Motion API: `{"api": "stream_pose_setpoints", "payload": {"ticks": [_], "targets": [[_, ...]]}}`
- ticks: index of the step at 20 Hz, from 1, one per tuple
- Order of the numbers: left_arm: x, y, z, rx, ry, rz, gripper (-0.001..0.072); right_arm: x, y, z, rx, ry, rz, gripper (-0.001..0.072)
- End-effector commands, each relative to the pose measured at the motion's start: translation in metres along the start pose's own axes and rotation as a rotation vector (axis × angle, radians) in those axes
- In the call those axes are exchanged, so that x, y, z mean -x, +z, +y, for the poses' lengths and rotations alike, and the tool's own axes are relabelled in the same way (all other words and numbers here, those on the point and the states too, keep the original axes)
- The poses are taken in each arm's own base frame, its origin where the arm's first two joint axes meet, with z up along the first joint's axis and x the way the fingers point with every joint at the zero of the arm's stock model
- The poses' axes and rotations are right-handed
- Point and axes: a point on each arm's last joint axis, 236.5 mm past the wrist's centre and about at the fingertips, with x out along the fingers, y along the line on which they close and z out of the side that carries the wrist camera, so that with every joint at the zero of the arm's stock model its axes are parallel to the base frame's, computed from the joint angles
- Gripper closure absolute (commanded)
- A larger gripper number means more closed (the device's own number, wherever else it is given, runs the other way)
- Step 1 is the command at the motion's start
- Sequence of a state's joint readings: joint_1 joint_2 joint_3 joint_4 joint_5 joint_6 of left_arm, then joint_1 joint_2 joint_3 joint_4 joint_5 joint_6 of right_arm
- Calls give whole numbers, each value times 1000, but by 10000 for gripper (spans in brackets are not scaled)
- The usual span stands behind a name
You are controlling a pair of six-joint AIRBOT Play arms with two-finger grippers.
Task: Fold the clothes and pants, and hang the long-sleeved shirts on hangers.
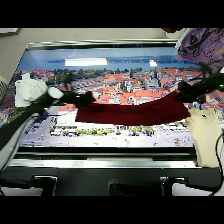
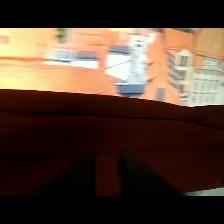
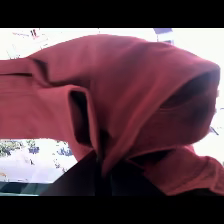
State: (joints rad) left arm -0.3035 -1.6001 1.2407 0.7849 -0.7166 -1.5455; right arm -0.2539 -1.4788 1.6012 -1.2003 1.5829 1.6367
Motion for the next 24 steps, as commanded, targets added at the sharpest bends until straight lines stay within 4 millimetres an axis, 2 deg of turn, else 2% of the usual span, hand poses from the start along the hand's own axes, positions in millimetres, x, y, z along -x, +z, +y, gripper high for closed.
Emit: {"api": "stream_pose_setpoints", "payload": {"ticks": [1,6,9,11,14,17,20,22,24], "targets": [[-57,-38,-64,-1,-105,41,689,35,-17,-1,-24,-55,-40,685],[-116,-103,-148,-80,-243,268,690,52,-22,5,-40,-53,-75,685],[-147,-144,-168,-60,-259,383,690,67,-17,11,-32,-49,-113,685],[-160,-159,-181,-52,-281,411,690,81,-13,17,-21,-45,-146,685],[-172,-169,-197,-35,-307,423,690,95,-15,22,-9,-45,-157,685],[-179,-180,-214,-11,-356,437,690,101,-16,25,-2,-43,-163,684],[-182,-187,-216,-10,-361,445,691,100,-17,29,2,-28,-160,684],[-178,-174,-209,0,-356,445,691,100,-16,30,4,-24,-162,684],[-164,-151,-199,0,-350,454,691,100,-15,37,11,6,-166,684]]}}
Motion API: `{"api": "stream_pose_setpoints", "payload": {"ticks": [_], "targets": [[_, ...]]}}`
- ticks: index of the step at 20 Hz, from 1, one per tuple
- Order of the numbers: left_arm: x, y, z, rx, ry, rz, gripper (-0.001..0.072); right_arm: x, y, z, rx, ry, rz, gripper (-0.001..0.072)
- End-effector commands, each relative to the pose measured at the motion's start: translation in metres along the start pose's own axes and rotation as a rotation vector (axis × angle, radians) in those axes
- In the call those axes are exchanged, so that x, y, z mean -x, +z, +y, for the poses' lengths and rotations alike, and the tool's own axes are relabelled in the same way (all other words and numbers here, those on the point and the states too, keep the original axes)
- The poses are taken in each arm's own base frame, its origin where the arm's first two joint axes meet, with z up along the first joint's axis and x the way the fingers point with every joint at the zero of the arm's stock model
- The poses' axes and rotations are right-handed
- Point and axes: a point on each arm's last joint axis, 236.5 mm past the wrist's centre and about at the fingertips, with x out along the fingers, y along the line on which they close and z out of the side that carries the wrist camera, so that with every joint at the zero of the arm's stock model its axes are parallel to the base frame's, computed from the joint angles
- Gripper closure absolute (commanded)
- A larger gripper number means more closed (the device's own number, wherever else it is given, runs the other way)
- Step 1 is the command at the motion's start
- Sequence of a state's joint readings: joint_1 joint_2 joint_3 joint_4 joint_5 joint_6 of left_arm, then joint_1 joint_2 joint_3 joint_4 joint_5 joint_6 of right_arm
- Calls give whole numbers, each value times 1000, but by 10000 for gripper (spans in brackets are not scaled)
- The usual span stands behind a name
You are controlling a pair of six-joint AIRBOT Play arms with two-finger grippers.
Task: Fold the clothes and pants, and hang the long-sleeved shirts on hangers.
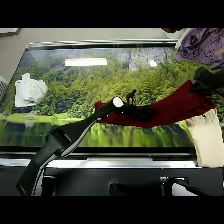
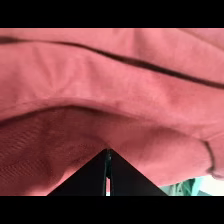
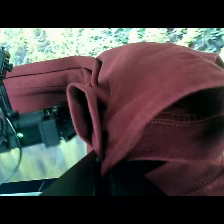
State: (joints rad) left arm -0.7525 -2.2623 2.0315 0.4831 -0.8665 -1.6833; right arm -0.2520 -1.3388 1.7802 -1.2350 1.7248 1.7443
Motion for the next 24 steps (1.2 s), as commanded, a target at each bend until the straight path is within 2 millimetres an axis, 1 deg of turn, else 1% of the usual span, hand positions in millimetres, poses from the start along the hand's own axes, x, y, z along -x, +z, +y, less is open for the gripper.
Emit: {"api": "stream_pose_setpoints", "payload": {"ticks": [1,3,4,6,9,10,12,14,15,16,17,19,21,24], "targets": [[36,17,8,-7,23,25,691,1,2,15,11,60,-11,684],[81,33,23,-70,116,29,692,2,4,28,5,116,-18,684],[112,44,33,-109,185,21,691,0,4,33,-3,125,-16,684],[181,67,49,-159,313,-22,691,-8,0,50,18,134,0,684],[295,96,62,-181,474,-144,691,-33,-10,85,30,121,36,684],[333,103,63,-178,513,-194,691,-43,-15,99,25,114,48,684],[401,113,61,-169,552,-302,690,-62,-23,126,8,109,60,684],[458,118,55,-152,560,-412,690,-83,-32,154,1,118,72,684],[482,119,53,-143,564,-456,690,-94,-36,167,-3,128,79,684],[503,118,51,-134,569,-497,690,-105,-42,181,-10,138,88,684],[520,117,51,-127,574,-528,690,-115,-46,192,-17,147,96,684],[546,115,52,-111,582,-576,690,-135,-57,214,-35,163,114,684],[558,113,56,-94,589,-589,690,-154,-66,233,-48,176,126,684],[563,111,61,-80,594,-585,689,-180,-74,251,-81,192,138,684]]}}
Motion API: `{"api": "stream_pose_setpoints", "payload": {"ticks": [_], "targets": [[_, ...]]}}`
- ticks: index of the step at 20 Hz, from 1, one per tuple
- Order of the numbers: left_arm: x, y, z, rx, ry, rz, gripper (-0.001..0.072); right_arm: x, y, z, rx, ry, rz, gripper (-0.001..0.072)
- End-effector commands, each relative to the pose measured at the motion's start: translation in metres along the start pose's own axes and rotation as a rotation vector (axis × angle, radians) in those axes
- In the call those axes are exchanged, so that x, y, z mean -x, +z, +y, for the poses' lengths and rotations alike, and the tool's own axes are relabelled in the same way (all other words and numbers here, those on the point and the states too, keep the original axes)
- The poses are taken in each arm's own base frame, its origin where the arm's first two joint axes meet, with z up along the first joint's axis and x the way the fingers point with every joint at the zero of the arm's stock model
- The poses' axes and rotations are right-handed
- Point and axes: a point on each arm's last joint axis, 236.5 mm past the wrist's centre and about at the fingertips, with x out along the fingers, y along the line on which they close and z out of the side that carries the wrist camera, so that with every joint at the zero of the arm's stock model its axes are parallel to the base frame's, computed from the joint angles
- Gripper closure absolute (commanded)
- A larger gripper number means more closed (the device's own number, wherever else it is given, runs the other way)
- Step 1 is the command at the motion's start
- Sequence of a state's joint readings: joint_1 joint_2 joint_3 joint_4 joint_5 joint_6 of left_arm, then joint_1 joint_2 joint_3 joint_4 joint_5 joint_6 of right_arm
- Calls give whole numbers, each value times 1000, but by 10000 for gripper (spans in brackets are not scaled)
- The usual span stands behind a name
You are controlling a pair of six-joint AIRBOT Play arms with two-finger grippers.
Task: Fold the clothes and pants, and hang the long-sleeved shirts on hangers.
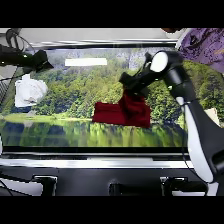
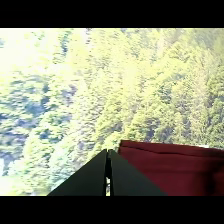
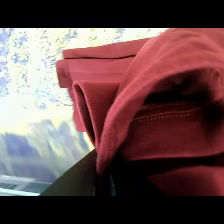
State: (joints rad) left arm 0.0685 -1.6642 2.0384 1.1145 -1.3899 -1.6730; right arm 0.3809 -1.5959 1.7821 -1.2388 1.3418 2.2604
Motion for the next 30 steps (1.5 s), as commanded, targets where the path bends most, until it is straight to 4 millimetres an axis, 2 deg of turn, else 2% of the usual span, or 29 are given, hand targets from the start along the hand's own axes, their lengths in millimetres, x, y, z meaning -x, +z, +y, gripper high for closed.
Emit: {"api": "stream_pose_setpoints", "payload": {"ticks": [1,4,9,14,17,21,24,26,28,29,30], "targets": [[11,3,12,16,18,-11,689,-38,-7,24,-55,42,5,684],[10,3,13,17,18,-10,689,-58,-6,35,-87,83,13,684],[9,2,13,18,18,-7,689,-82,-5,40,-133,118,43,683],[8,2,14,19,19,-4,689,-86,-12,44,-100,137,78,676],[8,2,14,19,19,-6,689,-88,-20,52,-62,147,83,613],[4,-2,16,26,22,9,689,-91,-37,68,0,171,93,335],[2,-5,18,31,23,20,689,-76,-44,76,61,205,108,330],[2,-5,18,31,23,20,689,-49,-33,73,94,219,77,330],[2,-5,18,31,23,21,689,-8,-8,54,119,219,26,330],[2,-5,18,32,23,21,689,17,8,35,139,203,-8,329],[2,-5,18,32,23,21,689,42,25,8,157,164,-42,329]]}}
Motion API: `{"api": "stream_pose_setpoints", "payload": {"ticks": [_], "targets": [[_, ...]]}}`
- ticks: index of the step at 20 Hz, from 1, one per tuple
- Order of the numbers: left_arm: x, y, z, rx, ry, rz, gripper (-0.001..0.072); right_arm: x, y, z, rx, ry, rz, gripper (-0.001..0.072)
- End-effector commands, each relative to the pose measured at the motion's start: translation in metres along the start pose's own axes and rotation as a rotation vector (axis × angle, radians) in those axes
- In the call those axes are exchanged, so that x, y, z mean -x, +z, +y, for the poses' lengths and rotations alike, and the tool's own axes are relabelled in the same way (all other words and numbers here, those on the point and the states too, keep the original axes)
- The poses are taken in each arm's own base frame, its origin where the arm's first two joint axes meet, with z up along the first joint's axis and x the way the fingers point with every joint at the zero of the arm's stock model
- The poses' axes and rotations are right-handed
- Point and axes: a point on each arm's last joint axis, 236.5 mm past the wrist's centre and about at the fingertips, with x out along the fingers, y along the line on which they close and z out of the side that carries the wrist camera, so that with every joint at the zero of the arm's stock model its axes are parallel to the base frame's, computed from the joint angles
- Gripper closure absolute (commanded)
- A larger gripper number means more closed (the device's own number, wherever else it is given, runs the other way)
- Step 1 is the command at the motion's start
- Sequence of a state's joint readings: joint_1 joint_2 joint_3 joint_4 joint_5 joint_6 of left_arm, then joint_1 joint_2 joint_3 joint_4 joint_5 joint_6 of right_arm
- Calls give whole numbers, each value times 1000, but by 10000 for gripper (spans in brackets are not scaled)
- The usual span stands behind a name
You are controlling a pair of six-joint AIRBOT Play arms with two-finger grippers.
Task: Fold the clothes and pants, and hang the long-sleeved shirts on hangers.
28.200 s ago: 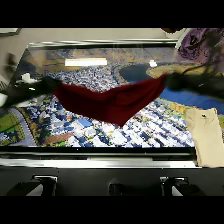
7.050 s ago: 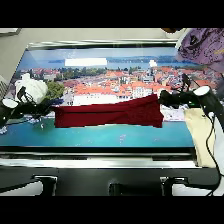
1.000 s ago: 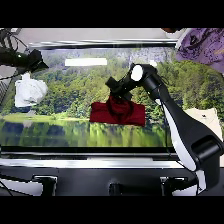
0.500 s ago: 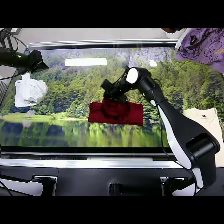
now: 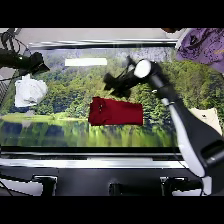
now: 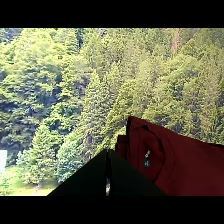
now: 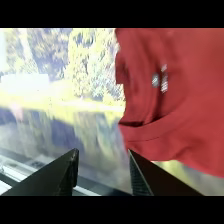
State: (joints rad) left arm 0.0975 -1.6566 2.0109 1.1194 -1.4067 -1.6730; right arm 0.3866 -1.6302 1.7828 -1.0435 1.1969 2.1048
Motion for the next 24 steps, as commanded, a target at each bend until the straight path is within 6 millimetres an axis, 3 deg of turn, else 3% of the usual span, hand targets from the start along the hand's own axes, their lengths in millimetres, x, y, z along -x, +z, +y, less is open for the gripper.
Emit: {"api": "stream_pose_setpoints", "payload": {"ticks": [1,3,5,7,10,13,18,24], "targets": [[0,0,0,2,0,1,689,89,34,-60,86,-113,-75,308],[0,0,0,2,0,1,689,138,55,-124,89,-237,-104,257],[0,0,0,2,0,1,689,160,68,-174,39,-243,-107,243],[0,0,0,2,0,1,688,151,67,-209,-39,-147,-83,223],[0,0,0,2,0,2,689,101,40,-241,-140,51,6,223],[0,-5,1,2,2,22,688,48,6,-256,-204,169,109,224],[0,-8,1,2,4,35,688,-14,-18,-260,-219,211,205,225],[0,-9,0,4,3,36,688,-49,-17,-260,-203,155,180,235]]}}
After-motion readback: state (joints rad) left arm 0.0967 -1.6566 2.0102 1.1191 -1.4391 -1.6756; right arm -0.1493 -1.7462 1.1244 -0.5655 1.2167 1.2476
